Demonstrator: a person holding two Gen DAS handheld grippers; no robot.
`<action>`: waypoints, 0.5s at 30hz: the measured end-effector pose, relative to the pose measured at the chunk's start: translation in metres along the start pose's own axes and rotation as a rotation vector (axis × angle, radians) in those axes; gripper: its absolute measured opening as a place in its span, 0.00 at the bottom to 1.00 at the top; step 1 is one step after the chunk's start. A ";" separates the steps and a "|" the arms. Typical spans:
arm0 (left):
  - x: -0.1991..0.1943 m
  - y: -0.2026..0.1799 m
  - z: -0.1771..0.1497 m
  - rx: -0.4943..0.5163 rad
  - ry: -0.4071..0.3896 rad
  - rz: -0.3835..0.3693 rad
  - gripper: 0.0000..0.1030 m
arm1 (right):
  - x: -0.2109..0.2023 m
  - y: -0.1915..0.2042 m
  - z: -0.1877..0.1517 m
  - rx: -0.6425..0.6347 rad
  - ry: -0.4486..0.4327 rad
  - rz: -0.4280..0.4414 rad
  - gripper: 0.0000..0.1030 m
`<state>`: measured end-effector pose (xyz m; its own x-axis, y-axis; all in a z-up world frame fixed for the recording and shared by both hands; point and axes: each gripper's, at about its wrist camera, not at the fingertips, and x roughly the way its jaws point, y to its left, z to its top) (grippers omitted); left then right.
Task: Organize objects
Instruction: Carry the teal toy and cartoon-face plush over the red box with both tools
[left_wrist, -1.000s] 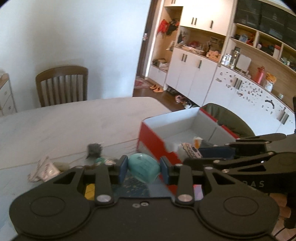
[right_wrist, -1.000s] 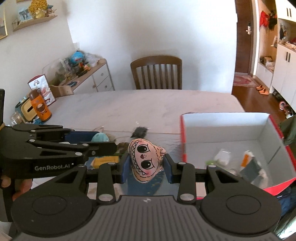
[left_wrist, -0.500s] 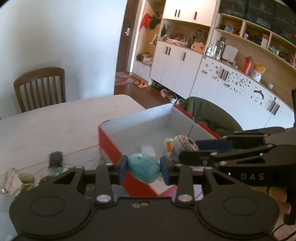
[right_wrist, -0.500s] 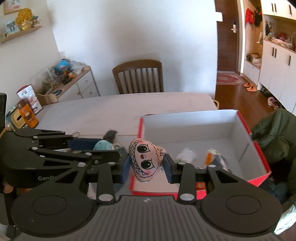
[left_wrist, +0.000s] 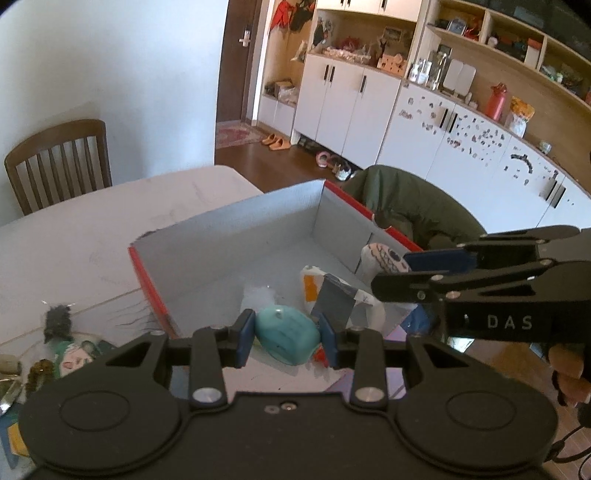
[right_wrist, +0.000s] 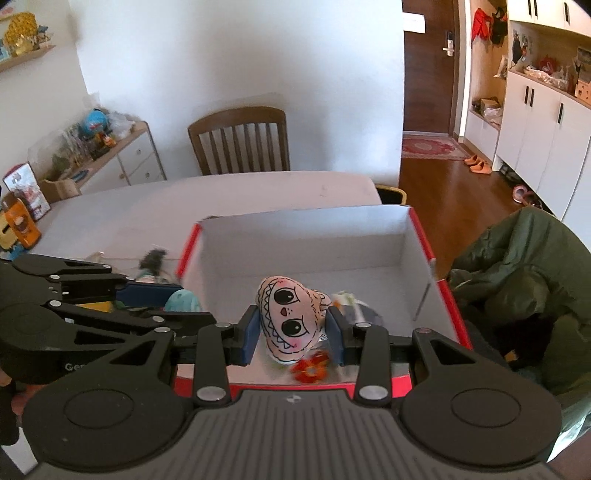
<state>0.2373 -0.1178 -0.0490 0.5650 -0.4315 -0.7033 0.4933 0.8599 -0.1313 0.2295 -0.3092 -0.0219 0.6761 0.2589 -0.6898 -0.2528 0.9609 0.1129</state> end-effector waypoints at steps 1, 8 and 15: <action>0.006 -0.001 0.001 -0.005 0.009 0.003 0.35 | 0.004 -0.004 0.001 -0.004 0.007 0.001 0.36; 0.043 -0.001 0.017 -0.017 0.057 0.050 0.35 | 0.036 -0.016 -0.002 -0.058 0.073 0.016 0.37; 0.080 0.011 0.032 -0.045 0.107 0.107 0.35 | 0.065 -0.017 -0.005 -0.107 0.140 0.052 0.37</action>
<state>0.3093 -0.1514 -0.0841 0.5380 -0.3076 -0.7848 0.4025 0.9118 -0.0815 0.2745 -0.3093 -0.0722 0.5587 0.2848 -0.7789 -0.3623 0.9286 0.0796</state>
